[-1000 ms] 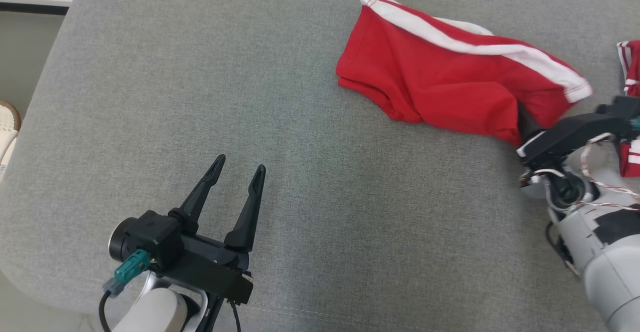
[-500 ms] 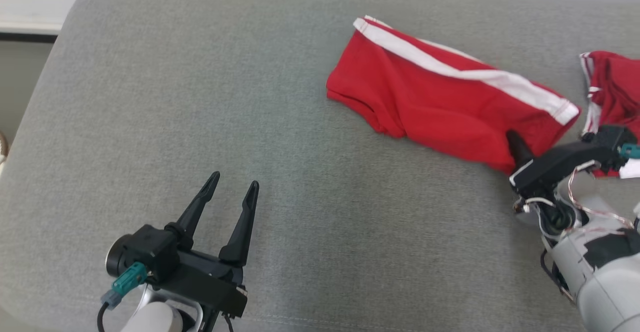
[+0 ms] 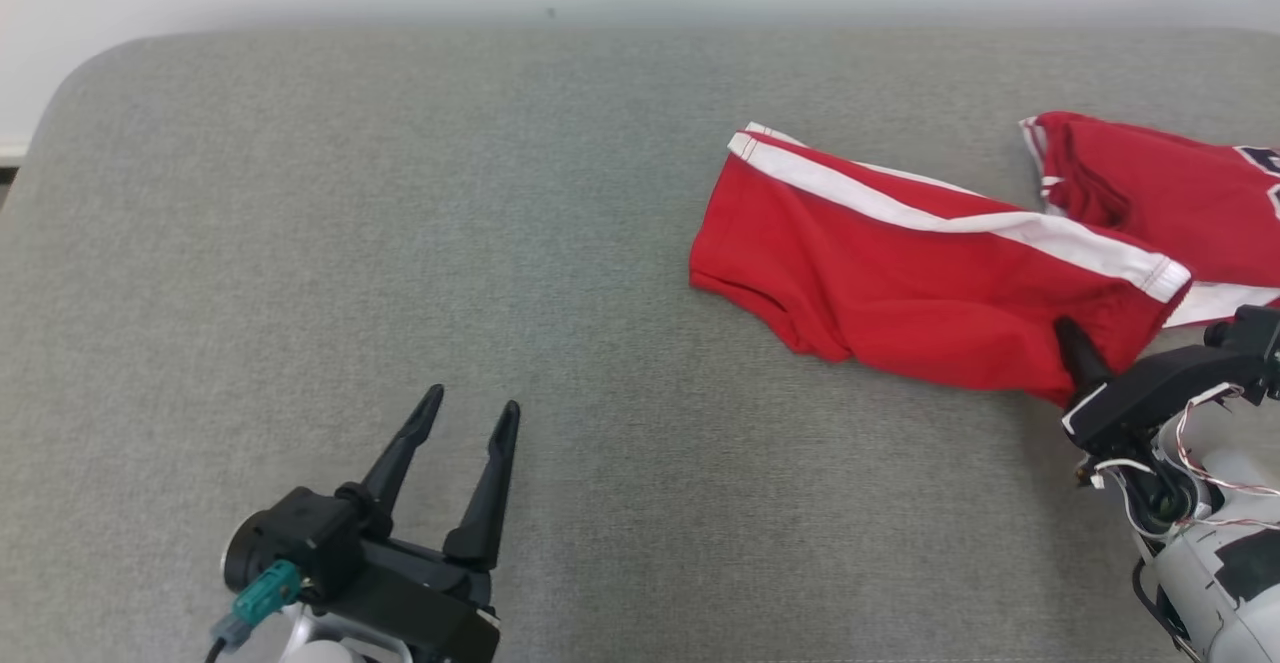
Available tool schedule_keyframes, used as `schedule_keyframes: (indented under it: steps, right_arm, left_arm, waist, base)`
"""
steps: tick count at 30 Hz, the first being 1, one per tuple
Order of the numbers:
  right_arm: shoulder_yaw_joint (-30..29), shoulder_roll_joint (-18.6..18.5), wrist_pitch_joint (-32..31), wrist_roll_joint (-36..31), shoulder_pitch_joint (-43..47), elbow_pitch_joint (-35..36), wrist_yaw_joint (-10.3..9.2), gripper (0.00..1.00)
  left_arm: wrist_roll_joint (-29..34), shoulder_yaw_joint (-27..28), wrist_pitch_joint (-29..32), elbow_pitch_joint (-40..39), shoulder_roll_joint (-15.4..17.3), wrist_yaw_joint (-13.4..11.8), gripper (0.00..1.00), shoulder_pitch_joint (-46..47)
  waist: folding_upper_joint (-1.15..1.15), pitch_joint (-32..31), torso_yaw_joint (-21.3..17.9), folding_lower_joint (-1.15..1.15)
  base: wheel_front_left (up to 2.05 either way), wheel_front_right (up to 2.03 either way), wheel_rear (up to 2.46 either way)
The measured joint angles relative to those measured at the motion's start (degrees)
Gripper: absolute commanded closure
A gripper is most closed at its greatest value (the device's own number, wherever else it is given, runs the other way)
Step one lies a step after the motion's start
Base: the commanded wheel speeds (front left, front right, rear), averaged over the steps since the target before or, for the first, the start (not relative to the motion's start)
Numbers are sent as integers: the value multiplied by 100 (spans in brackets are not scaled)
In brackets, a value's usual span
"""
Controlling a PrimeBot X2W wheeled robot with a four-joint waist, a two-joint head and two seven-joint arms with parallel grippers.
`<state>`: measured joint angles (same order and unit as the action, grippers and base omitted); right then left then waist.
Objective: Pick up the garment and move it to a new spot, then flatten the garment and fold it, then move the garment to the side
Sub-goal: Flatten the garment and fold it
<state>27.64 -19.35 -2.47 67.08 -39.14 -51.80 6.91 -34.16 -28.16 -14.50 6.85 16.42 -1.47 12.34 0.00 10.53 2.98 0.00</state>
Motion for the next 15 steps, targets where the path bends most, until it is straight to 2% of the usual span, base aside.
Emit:
schedule_keyframes:
  steps: [6, 15]
  right_arm:
    - [-111, 48, -208, 337, 37, 627, 0, 100]
    - [-168, 216, -570, 657, -44, 1070, 0, 100]
  left_arm:
    - [55, -93, 0, 4, -167, 104, 0, 18]
    - [83, -118, 0, 122, -361, 198, 0, 42]
  waist:
    - [0, -78, -91, 0]
    - [0, -8, 206, 0]
  base:
    - [0, 0, 0]
    - [0, 0, 0]
